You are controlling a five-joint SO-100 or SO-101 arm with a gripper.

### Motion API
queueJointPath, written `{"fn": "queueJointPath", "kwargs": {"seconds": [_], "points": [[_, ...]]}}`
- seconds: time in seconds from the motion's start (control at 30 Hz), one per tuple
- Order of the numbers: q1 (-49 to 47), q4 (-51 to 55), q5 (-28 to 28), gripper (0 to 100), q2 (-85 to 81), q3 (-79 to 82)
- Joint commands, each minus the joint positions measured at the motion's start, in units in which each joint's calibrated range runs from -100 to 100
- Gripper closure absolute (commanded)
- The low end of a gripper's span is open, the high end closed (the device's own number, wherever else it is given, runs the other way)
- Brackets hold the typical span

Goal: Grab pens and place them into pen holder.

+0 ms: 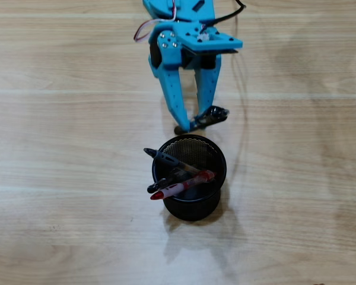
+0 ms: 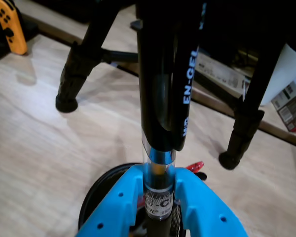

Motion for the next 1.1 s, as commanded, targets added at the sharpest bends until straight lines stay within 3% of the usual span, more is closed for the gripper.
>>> {"fn": "queueJointPath", "kwargs": {"seconds": [0.0,0.43,0.7,0.9,1.07], "points": [[0.5,-9.6,-1.2,98,2.2,-0.6],[-1.0,-28.5,-9.3,98,13.6,0.1],[-1.2,-28.6,-11.5,98,14.4,0.2],[-2.0,-29.1,-11.1,87,13.8,1.9],[-2.1,-28.6,-10.9,87,13.5,2.1]]}}
